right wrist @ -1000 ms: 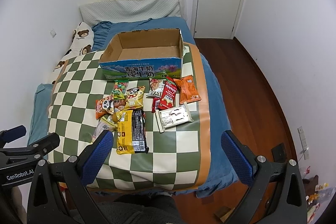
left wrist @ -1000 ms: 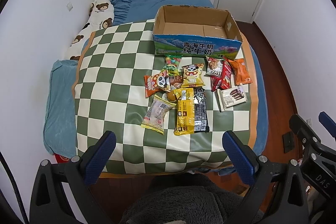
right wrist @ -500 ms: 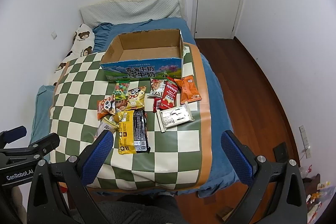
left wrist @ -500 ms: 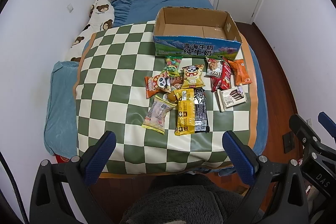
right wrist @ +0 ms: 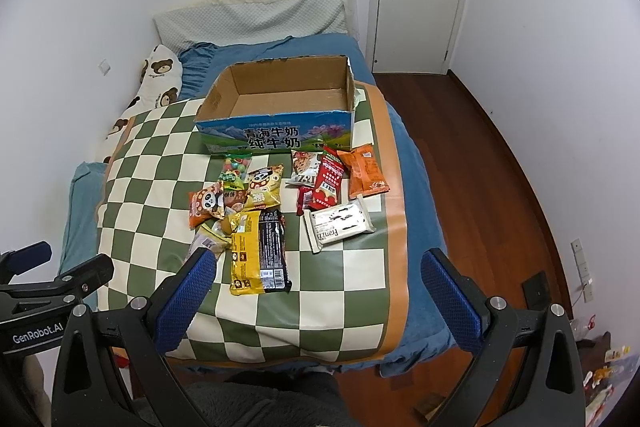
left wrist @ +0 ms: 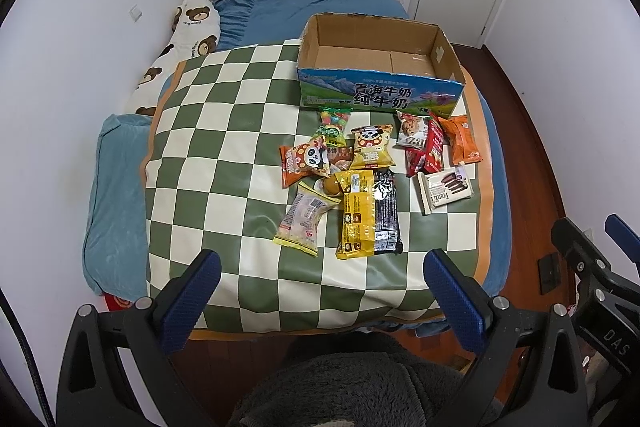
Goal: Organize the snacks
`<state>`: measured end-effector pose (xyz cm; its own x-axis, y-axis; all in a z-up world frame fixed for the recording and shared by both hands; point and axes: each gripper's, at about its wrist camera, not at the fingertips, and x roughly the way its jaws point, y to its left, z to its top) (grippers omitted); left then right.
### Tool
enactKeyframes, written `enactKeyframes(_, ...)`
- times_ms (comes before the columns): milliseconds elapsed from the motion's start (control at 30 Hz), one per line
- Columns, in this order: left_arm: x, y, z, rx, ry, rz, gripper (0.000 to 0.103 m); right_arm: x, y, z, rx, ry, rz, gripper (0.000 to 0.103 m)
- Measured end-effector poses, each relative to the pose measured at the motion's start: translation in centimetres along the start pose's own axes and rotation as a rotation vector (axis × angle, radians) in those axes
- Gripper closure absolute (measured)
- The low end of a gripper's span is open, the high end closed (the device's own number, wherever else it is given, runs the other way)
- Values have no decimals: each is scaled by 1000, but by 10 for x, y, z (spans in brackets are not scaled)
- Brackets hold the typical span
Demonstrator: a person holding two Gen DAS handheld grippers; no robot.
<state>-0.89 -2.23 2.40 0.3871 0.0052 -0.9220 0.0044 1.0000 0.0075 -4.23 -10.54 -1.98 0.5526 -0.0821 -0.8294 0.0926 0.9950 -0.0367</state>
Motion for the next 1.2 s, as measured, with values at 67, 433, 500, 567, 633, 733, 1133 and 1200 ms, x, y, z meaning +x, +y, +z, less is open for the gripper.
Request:
enactKeyframes(67,4,4,-2,2,-2,0,0,1,2,0,-3,1,1,0)
enactKeyframes(433,-4,6,1,0,-3,-4,0,2,4,0,-2,3,1,0)
enactKeyframes(500,-8,16,8,-3,-1,-7,0,3,4,-1,-3,4,1,0)
enactKeyframes(567,0,22,5,-3,-2,-7,0,3,5,0,-3,5,2,0)
enactKeyframes(633,-1,22,5,-3,-3,-7,0,4,4,-2,-2,7,6,0)
enactKeyframes(733,0,23,5,-4,-3,-7,0,7,1,-5,-1,14,12,0)
enactKeyframes(1133,63,59,14,-53,-6,149,0,76,9,-14,50,130,131,0)
enactKeyframes(1200,92,71,16,-61,19,193,0,112,18,-17,55,163,135,0)
